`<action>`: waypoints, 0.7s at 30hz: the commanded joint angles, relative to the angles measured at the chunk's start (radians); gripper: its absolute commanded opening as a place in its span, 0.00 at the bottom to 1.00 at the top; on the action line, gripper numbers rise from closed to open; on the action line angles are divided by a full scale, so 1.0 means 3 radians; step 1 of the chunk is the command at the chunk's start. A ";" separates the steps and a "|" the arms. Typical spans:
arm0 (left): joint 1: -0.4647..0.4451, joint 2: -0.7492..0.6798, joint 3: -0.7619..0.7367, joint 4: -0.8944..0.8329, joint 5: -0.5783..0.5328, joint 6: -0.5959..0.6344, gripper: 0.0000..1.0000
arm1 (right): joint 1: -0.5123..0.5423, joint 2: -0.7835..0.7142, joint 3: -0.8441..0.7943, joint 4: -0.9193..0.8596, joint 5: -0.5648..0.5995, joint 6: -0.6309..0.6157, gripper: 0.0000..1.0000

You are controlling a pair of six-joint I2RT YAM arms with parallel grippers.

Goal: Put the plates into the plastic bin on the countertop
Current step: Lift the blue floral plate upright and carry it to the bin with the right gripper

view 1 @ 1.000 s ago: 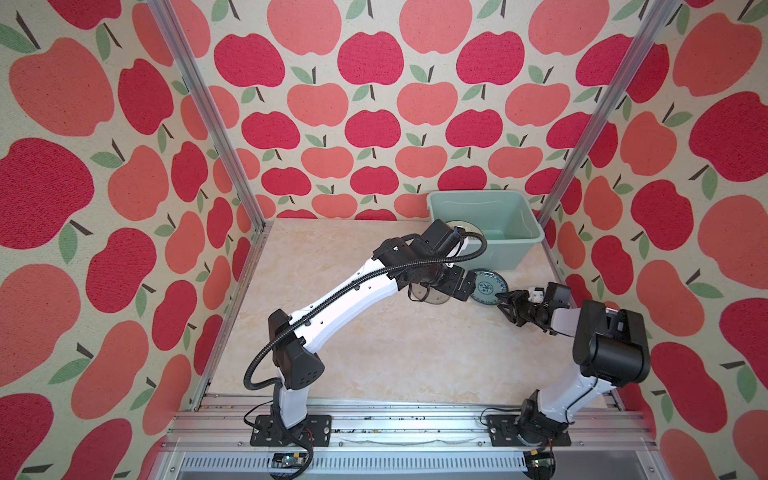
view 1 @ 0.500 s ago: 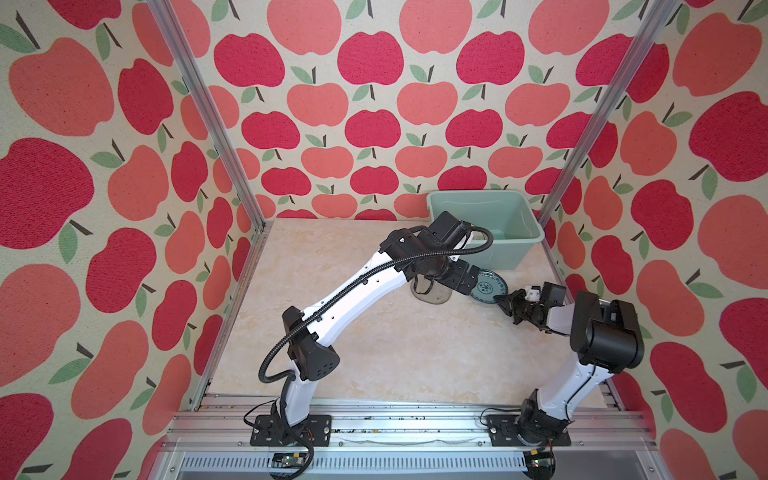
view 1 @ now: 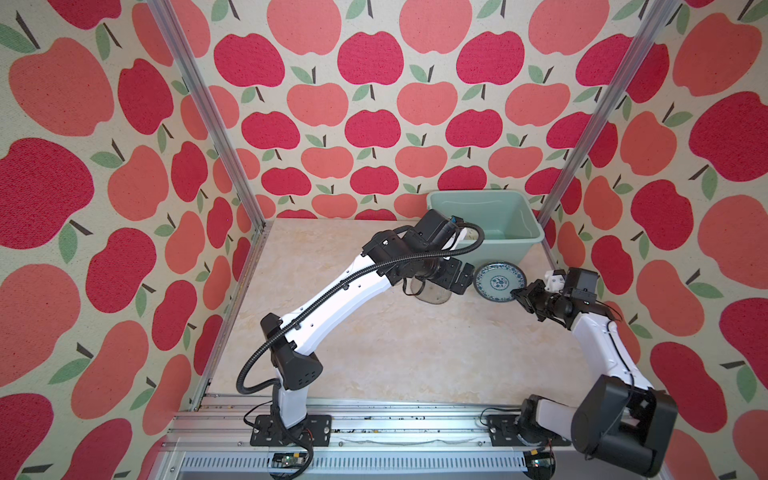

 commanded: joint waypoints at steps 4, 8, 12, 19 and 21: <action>0.0470 -0.0833 -0.0932 0.0839 0.0318 -0.0331 0.99 | 0.0052 -0.0309 0.0747 -0.1180 0.0016 -0.0275 0.00; 0.0889 -0.1266 -0.1489 0.1126 0.0448 -0.0536 0.99 | 0.0170 -0.0279 0.1275 -0.1354 0.0024 -0.0187 0.00; 0.1232 -0.1546 -0.1826 0.1110 0.0586 -0.0608 0.99 | 0.0382 -0.0089 0.1754 -0.1293 0.0072 -0.0021 0.00; 0.1620 -0.1801 -0.2206 0.1081 0.0826 -0.0880 0.99 | 0.0677 0.0568 0.2428 -0.0661 0.0049 0.0455 0.00; 0.1641 -0.1861 -0.2295 0.1088 0.0789 -0.0907 0.99 | 0.0750 0.0849 0.2681 -0.0557 0.0086 0.0510 0.00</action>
